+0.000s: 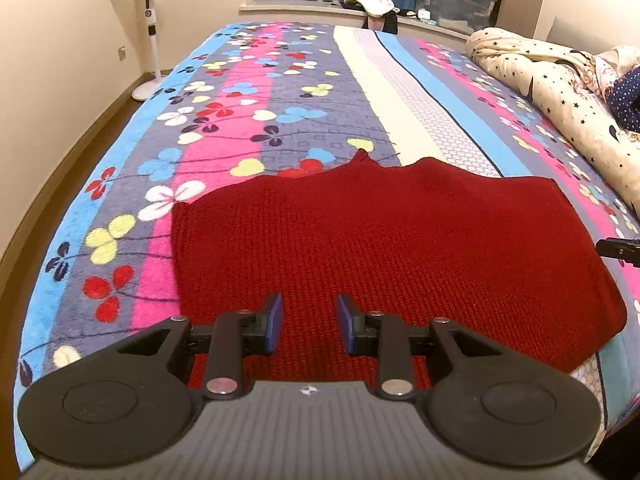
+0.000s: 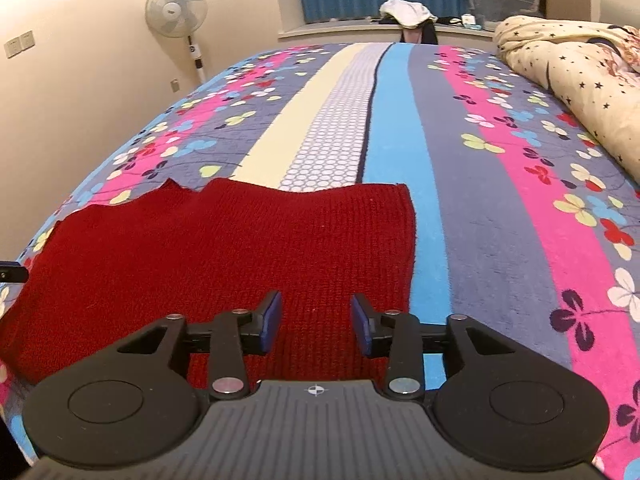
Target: Fold small clothes
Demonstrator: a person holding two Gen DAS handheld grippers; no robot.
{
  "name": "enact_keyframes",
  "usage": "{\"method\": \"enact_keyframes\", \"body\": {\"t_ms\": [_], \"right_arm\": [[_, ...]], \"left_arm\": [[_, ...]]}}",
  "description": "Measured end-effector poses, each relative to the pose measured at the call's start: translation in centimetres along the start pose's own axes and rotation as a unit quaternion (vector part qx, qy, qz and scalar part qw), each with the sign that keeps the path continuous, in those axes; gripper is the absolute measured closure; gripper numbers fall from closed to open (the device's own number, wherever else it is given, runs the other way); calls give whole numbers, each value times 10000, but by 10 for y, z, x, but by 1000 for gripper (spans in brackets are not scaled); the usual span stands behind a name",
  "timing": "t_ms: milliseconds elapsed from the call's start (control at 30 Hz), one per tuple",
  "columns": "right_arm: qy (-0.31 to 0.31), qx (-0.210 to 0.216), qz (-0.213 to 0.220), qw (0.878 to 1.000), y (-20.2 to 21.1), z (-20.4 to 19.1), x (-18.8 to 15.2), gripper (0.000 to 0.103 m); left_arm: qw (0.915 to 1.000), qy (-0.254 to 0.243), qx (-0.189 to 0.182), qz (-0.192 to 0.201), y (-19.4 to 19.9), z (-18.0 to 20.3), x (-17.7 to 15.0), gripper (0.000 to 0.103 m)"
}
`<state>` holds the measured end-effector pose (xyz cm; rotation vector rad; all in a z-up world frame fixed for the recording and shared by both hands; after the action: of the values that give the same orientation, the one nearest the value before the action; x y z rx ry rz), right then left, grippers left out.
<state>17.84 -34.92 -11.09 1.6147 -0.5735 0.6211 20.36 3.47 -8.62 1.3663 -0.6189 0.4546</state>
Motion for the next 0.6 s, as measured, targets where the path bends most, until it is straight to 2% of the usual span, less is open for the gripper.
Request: {"method": "enact_keyframes", "body": {"t_ms": [100, 200, 267, 600], "right_arm": [[-23, -129, -77, 9999, -7, 3, -1, 60], [-90, -262, -385, 9989, -19, 9, -9, 59], [-87, -329, -523, 9981, -26, 11, -14, 54], [-112, -360, -594, 9975, -28, 13, -13, 52]], "left_arm": [[10000, -42, 3, -46, -6, 2, 0, 70], [9999, -39, 5, -123, -12, 2, 0, 70], [9998, -61, 57, -182, -16, 2, -1, 70], [9993, -84, 186, -310, -26, 2, -3, 70]]}}
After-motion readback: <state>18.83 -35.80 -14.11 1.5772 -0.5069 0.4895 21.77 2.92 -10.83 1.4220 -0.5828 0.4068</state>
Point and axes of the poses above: each gripper's, at about its wrist camera, not at the fingertips, and y roughly against the way its jaws point, z to its right, x to its top, the point moved 9 cm from there along -y, roughly the way its jaws point, and after that the axes turned 4 degrees about -x, right-handed, at the moved point
